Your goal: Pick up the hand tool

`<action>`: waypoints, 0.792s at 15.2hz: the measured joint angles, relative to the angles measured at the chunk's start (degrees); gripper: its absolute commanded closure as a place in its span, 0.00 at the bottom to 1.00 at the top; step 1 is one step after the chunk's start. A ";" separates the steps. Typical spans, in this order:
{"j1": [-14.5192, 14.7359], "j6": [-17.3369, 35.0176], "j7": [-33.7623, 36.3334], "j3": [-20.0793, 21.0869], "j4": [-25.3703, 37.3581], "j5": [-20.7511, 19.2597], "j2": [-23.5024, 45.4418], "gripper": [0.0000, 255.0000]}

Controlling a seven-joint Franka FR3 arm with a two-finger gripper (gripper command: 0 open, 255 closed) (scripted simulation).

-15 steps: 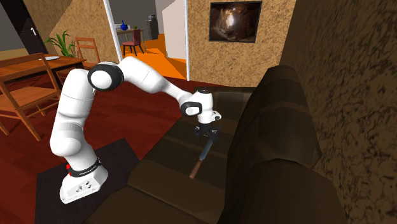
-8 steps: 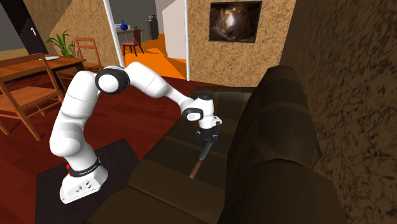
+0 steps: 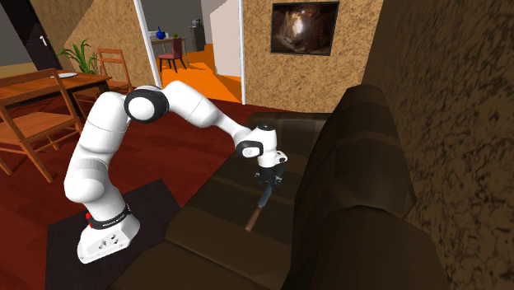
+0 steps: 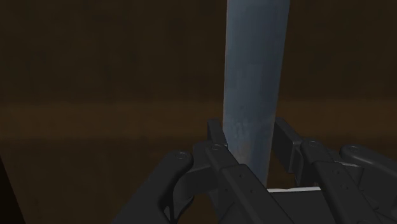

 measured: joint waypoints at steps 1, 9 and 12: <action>0.00 0.00 0.00 0.00 0.00 0.00 0.00 1.00; 0.53 -2.47 0.41 -0.67 -0.04 -0.84 -2.56 1.00; 0.79 -4.27 0.66 -1.04 0.37 -1.36 -3.99 1.00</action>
